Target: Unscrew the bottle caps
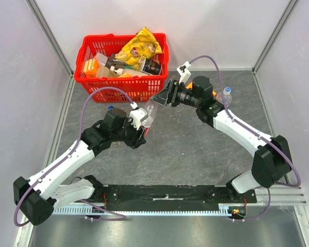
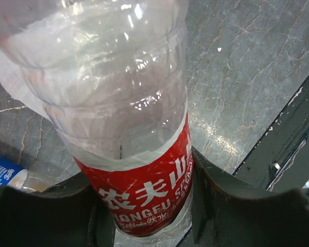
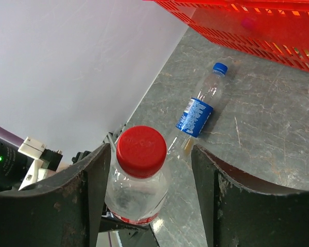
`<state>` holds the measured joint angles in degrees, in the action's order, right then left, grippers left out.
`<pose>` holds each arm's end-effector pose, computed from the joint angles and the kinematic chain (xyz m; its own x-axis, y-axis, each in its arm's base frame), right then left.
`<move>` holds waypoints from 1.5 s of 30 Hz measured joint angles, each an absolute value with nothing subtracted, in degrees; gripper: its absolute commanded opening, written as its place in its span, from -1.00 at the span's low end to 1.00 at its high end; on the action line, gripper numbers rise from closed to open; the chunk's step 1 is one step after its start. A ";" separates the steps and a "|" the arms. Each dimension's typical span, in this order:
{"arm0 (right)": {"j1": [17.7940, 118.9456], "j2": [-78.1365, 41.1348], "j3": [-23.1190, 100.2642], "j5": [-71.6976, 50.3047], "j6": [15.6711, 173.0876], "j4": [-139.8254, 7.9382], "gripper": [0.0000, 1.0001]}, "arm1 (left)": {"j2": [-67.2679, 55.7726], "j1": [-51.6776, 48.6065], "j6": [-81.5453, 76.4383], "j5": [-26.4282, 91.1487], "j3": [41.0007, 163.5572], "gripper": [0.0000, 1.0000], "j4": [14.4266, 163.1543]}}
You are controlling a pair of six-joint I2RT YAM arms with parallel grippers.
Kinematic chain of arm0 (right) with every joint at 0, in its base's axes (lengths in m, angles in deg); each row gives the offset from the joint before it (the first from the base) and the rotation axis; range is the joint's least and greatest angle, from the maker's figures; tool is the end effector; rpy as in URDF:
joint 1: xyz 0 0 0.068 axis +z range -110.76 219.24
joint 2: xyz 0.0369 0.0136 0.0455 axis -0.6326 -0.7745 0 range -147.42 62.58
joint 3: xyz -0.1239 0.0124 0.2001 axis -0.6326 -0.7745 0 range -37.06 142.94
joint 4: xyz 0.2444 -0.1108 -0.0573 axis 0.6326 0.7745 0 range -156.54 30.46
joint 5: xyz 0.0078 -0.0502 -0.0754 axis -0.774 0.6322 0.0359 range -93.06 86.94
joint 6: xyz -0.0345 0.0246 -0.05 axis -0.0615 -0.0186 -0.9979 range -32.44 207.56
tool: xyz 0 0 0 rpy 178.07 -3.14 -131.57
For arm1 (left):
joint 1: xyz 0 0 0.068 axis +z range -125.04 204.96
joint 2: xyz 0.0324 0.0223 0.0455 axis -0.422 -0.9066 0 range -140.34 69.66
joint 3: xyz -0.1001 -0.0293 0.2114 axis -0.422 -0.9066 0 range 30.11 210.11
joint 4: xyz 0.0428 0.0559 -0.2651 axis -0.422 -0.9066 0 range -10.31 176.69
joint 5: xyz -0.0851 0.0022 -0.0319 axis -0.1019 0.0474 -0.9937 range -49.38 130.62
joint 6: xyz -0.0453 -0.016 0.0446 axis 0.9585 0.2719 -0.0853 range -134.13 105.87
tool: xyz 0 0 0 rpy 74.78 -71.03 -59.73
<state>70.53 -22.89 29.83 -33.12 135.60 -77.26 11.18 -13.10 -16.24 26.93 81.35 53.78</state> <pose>0.3149 0.2215 0.2965 -0.7277 0.3108 -0.6115 -0.4973 0.3750 0.7824 0.1980 -0.1707 0.2526 -0.4801 0.4212 -0.7695 0.7596 0.6384 -0.1245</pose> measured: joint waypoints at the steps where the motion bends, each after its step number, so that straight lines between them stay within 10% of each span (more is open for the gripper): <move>1: 70.53 -23.09 29.83 -33.12 135.99 -77.63 0.35 | 11.18 -13.19 -16.33 26.95 81.33 -0.28 53.78; 5: 70.77 -23.70 29.83 -33.16 137.08 -79.07 0.07 | 11.18 -13.49 -16.46 26.95 81.31 -0.28 53.78; 11: 71.38 -23.74 29.85 -33.47 138.39 -80.34 -1.00 | 11.36 -13.54 -16.57 27.08 81.24 -0.17 53.65; 19: 71.73 -19.96 25.09 -31.85 139.38 -83.64 -1.00 | 12.93 -13.80 -17.23 28.59 81.03 0.71 52.80; 24: 72.00 -14.06 17.99 -29.21 140.64 -87.25 -1.00 | 16.05 -13.80 -17.25 28.52 80.98 0.92 53.39; 45: 73.15 -4.36 9.75 -27.55 143.11 -95.86 -1.00 | 10.07 -13.80 -12.07 11.41 83.85 0.69 66.65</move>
